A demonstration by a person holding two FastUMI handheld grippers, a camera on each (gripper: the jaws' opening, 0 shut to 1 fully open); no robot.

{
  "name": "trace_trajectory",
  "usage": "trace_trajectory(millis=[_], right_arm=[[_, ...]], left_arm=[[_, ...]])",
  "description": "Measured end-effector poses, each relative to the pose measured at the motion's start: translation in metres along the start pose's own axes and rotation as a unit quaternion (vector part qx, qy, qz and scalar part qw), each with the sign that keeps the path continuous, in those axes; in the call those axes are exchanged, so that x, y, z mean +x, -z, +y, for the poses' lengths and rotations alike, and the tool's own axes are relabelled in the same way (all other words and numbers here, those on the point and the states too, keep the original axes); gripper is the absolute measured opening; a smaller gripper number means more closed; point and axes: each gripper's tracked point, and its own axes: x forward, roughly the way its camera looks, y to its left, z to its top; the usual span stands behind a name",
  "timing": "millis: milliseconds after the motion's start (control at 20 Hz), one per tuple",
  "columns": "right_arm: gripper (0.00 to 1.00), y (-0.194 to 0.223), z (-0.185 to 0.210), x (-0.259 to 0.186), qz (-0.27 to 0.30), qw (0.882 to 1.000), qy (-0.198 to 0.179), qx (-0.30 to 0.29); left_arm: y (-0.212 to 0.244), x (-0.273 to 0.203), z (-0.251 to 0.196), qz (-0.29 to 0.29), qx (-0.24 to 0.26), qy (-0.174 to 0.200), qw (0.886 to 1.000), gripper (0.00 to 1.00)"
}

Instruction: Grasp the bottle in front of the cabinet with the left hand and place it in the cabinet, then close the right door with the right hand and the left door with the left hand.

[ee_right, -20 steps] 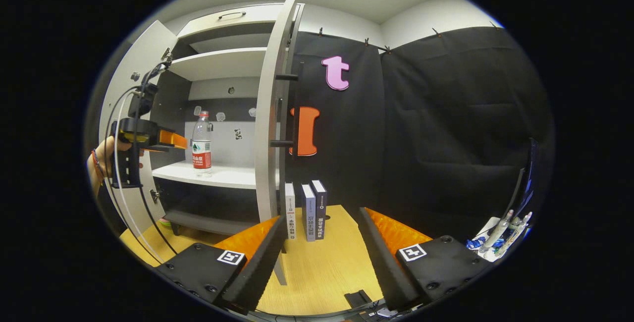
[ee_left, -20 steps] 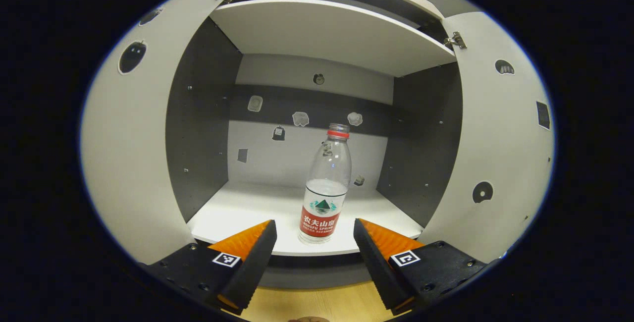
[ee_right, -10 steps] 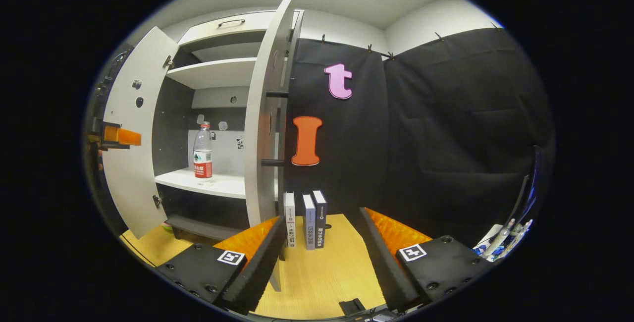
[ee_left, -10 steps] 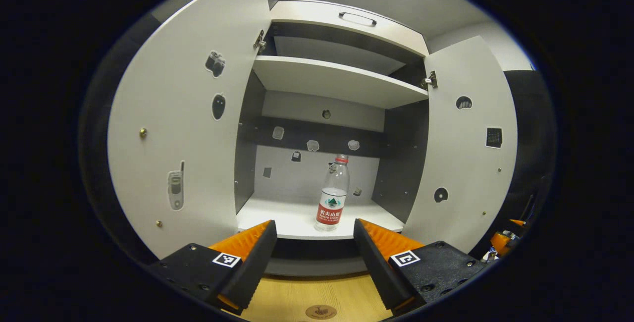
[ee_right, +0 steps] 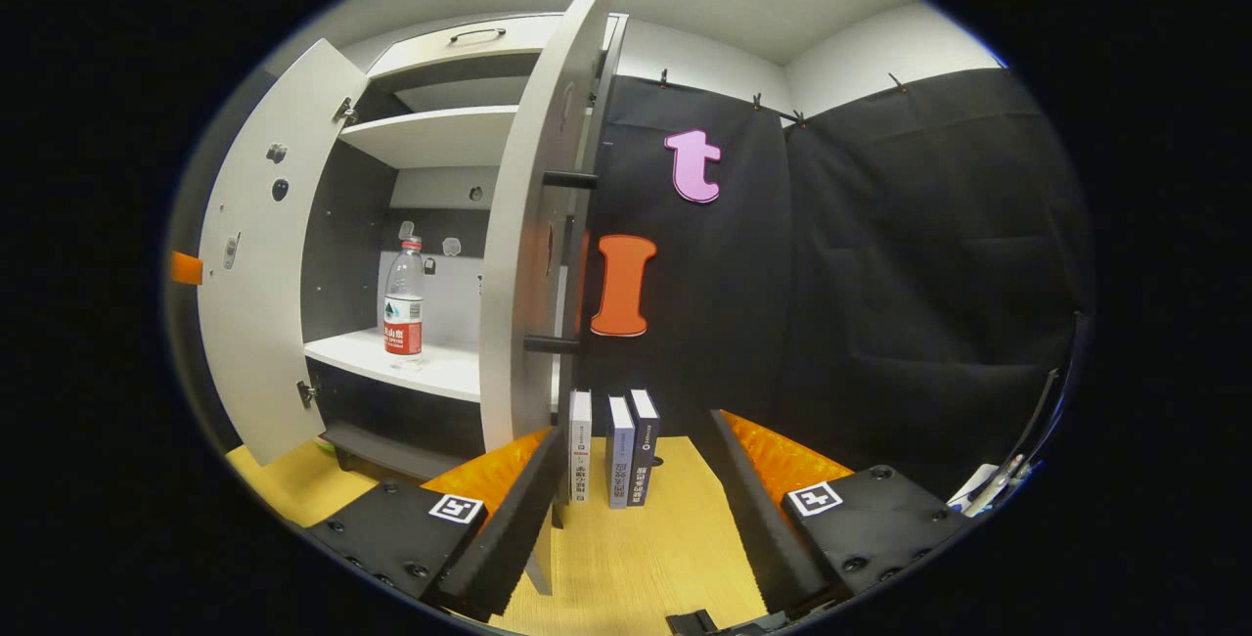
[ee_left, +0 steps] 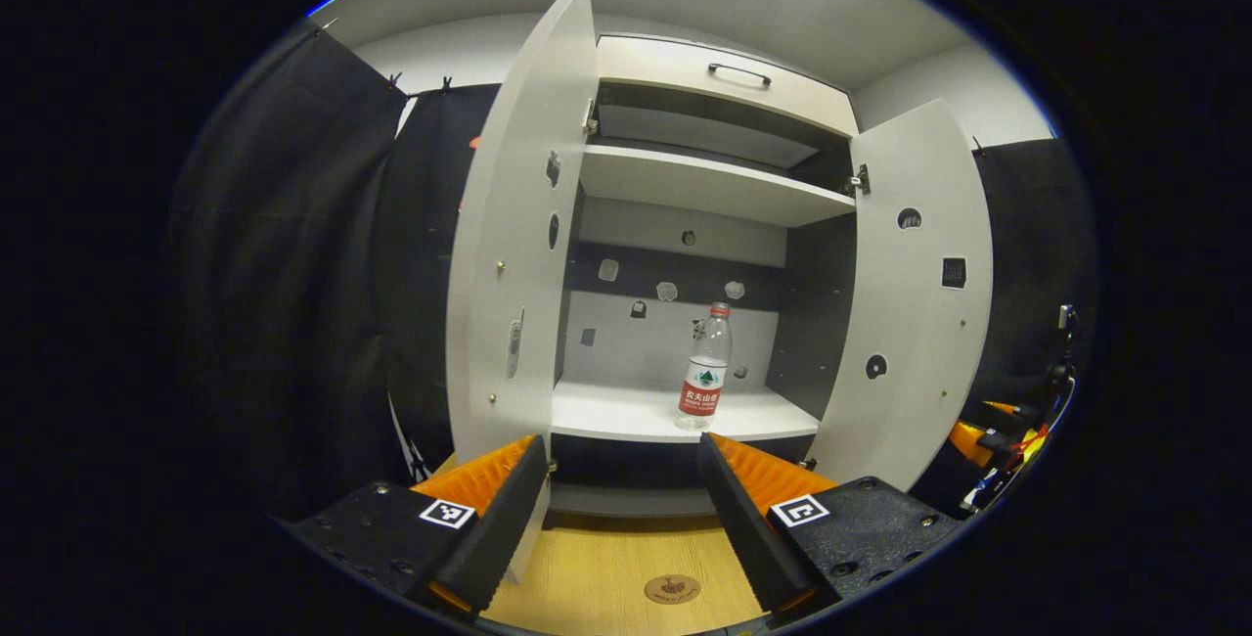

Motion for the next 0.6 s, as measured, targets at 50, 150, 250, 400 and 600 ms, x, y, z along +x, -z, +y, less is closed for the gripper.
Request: trace_trajectory(millis=[50,150,250,400,600], right_arm=[[0.97,0.000,0.001,0.002,0.001,1.000,0.000,-0.001],[0.96,0.001,0.000,0.002,0.002,1.000,0.000,0.000],[0.96,0.002,0.005,0.003,0.008,1.000,-0.009,0.011],[0.95,0.001,0.007,0.002,0.009,1.000,-0.012,0.017],[0.94,0.004,0.012,0.002,0.012,0.999,-0.012,0.028]], left_arm=[[0.000,-0.005,0.004,-0.002,-0.005,-0.004,1.000,0.95],[0.000,-0.009,0.012,-0.003,-0.014,-0.010,1.000,0.95],[0.001,-0.012,0.016,-0.003,-0.021,-0.015,1.000,0.95],[-0.004,-0.013,0.016,-0.012,-0.033,-0.014,0.999,0.95],[-0.007,-0.011,0.015,-0.015,-0.034,-0.012,0.999,0.95]])
